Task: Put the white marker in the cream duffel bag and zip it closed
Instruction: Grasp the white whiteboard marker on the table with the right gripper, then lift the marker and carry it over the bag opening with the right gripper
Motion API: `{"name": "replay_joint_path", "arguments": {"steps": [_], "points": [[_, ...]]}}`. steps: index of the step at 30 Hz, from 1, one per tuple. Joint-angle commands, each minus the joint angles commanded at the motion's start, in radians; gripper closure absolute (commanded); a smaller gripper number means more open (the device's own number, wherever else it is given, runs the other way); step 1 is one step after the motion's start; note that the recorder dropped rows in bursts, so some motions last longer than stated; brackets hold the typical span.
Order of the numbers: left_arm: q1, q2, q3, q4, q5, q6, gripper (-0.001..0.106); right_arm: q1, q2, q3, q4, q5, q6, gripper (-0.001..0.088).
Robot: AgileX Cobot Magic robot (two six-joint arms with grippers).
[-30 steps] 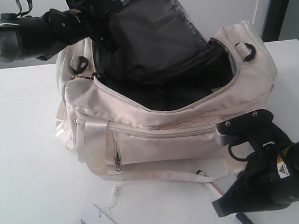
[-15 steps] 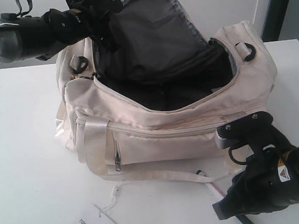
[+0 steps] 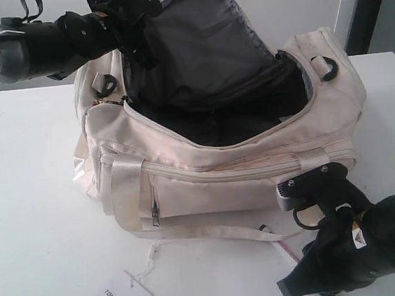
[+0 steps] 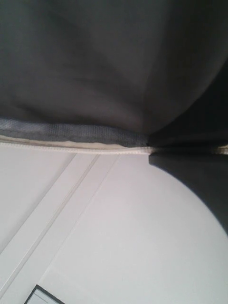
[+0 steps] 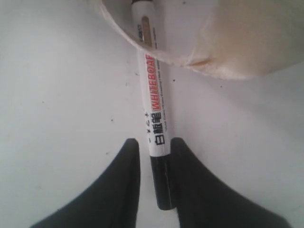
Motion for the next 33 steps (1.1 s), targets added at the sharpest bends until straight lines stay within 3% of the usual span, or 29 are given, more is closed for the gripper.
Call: {"name": "replay_joint_path", "arguments": {"steps": [18, 20, 24, 33], "points": [[0.000, 0.000, 0.000, 0.000, 0.000, 0.000, 0.105, 0.000, 0.092, 0.000, 0.000, -0.006, 0.000, 0.0640], [0.000, 0.000, 0.000, 0.000, 0.000, 0.000, 0.105, 0.000, 0.094, 0.000, 0.000, 0.010, 0.000, 0.0684], [0.000, 0.000, 0.000, 0.000, 0.000, 0.000, 0.105, 0.000, 0.094, 0.000, 0.000, 0.047, 0.000, 0.0864], [0.000, 0.000, 0.000, 0.000, 0.000, 0.000, 0.105, 0.000, 0.073, 0.000, 0.000, 0.120, 0.000, 0.0868]]}}
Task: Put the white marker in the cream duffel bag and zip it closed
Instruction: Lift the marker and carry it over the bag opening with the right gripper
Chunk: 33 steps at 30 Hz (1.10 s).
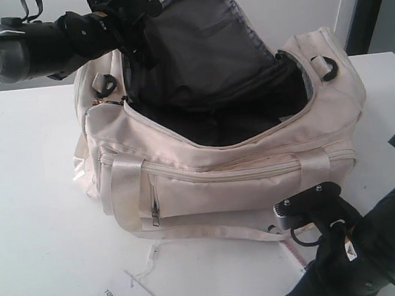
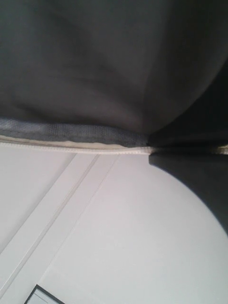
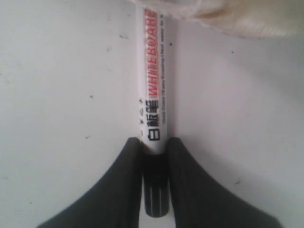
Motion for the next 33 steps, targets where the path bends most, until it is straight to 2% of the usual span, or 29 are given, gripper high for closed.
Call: {"name": "replay_joint_path", "arguments": {"steps": [7, 11, 15, 19, 23, 33], "points": [[0.000, 0.000, 0.000, 0.000, 0.000, 0.000, 0.105, 0.000, -0.057, 0.000, 0.000, 0.149, -0.015, 0.0868], [0.000, 0.000, 0.000, 0.000, 0.000, 0.000, 0.105, 0.000, -0.101, 0.000, 0.036, 0.185, -0.099, 0.0868], [0.000, 0.000, 0.000, 0.000, 0.000, 0.000, 0.105, 0.000, -0.148, 0.000, 0.145, 0.185, -0.244, 0.0868], [0.000, 0.000, 0.000, 0.000, 0.000, 0.000, 0.105, 0.000, -0.193, 0.000, 0.302, 0.185, -0.476, 0.0868], [0.000, 0.000, 0.000, 0.000, 0.000, 0.000, 0.105, 0.000, -0.227, 0.000, 0.398, 0.185, -0.613, 0.0868], [0.000, 0.000, 0.000, 0.000, 0.000, 0.000, 0.105, 0.000, -0.295, 0.000, 0.500, 0.101, -0.639, 0.0868]]}}
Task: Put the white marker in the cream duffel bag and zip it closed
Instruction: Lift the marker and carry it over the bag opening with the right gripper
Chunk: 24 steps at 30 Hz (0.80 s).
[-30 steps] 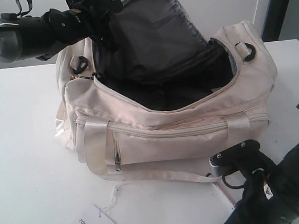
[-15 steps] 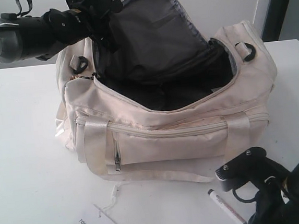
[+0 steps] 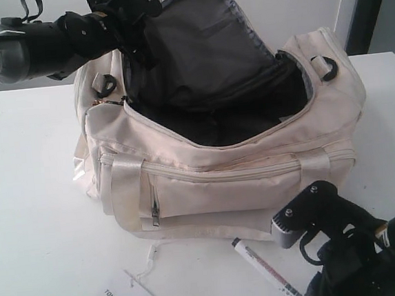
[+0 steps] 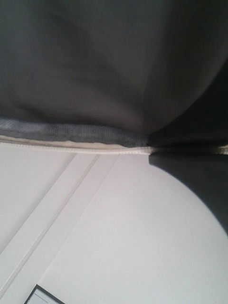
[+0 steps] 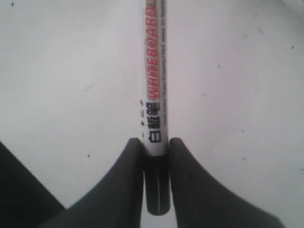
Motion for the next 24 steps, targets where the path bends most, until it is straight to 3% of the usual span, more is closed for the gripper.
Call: {"name": "replay_joint_path", "arguments": {"steps": [12, 24], "points": [[0.000, 0.000, 0.000, 0.000, 0.000, 0.000, 0.105, 0.000, -0.025, -0.008, 0.180, -0.086, 0.002, 0.0868], [0.000, 0.000, 0.000, 0.000, 0.000, 0.000, 0.105, 0.000, -0.025, -0.143, 0.443, -0.188, 0.004, 0.0868]]}}
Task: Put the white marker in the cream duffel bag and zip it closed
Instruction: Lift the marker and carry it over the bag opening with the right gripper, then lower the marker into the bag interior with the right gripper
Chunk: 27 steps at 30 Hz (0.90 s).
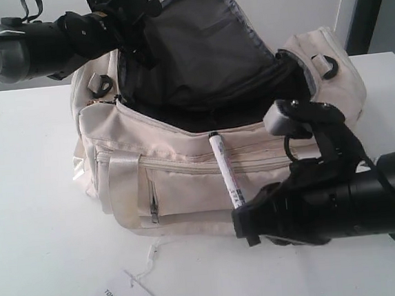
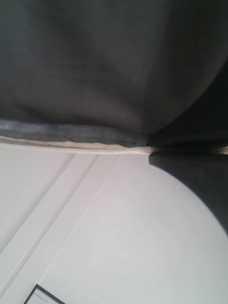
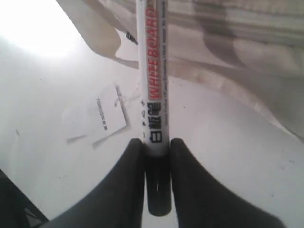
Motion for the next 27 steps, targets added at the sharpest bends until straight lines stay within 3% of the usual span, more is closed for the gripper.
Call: {"name": "replay_joint_path", "arguments": {"steps": [18, 27], "points": [[0.000, 0.000, 0.000, 0.000, 0.000, 0.000, 0.105, 0.000, 0.002, -0.126, 0.003, -0.005, 0.187, 0.0868], [0.000, 0.000, 0.000, 0.000, 0.000, 0.000, 0.105, 0.000, 0.039, -0.178, -0.001, -0.006, 0.208, 0.0868]]}}
